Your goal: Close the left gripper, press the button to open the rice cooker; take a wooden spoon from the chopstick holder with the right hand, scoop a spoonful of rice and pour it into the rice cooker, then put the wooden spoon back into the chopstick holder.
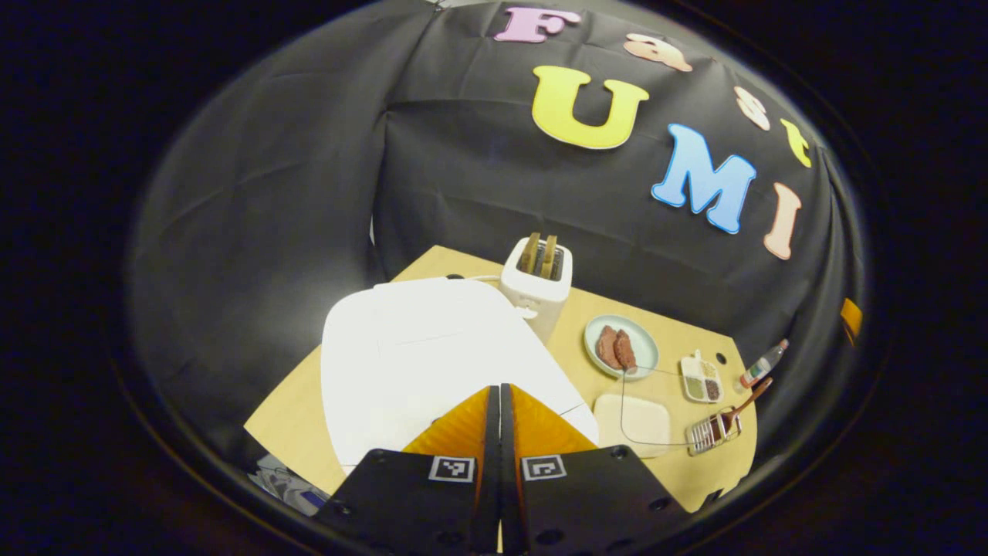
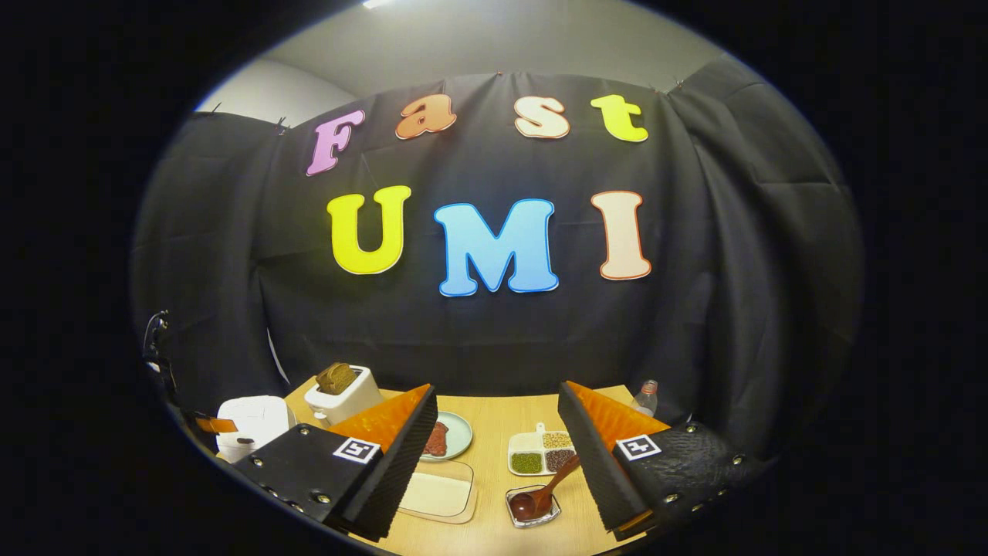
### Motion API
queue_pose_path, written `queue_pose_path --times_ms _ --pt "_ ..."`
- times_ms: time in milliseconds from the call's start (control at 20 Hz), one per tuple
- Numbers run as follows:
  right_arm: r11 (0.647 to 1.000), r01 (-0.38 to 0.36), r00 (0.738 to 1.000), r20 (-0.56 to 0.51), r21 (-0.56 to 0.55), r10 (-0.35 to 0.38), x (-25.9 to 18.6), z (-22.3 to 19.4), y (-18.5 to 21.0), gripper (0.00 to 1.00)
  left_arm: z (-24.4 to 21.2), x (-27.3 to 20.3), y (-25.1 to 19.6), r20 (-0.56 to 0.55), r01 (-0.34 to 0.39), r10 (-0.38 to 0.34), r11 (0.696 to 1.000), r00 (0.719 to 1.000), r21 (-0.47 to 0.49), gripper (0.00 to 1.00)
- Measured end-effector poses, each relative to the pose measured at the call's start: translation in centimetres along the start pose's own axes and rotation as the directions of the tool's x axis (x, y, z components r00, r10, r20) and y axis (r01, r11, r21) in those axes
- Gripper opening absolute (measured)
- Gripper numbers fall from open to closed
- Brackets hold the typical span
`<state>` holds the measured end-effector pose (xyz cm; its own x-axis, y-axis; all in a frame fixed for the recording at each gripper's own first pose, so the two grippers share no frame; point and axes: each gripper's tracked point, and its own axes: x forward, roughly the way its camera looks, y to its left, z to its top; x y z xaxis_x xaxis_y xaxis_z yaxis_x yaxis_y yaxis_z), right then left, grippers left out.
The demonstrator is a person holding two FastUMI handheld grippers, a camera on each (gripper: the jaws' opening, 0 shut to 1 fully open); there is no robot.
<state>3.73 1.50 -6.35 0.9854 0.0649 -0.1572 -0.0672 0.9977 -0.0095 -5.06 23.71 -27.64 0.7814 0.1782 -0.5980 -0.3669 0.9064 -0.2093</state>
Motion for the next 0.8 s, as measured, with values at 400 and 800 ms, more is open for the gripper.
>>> queue_pose_path --times_ms 400,800 --pt "1.000 0.025 1.000 -0.009 0.002 -0.025 -0.2 -0.3 -1.3 0.96 -2.9 2.1 2.2 -0.087 -0.064 0.064 0.998 0.994 0.005 0.08" --pt "1.000 0.026 1.000 0.015 -0.006 -0.026 -0.6 0.2 -1.3 0.96 8.9 -4.9 0.0 0.306 -0.149 0.114 0.985 0.945 0.092 0.09"
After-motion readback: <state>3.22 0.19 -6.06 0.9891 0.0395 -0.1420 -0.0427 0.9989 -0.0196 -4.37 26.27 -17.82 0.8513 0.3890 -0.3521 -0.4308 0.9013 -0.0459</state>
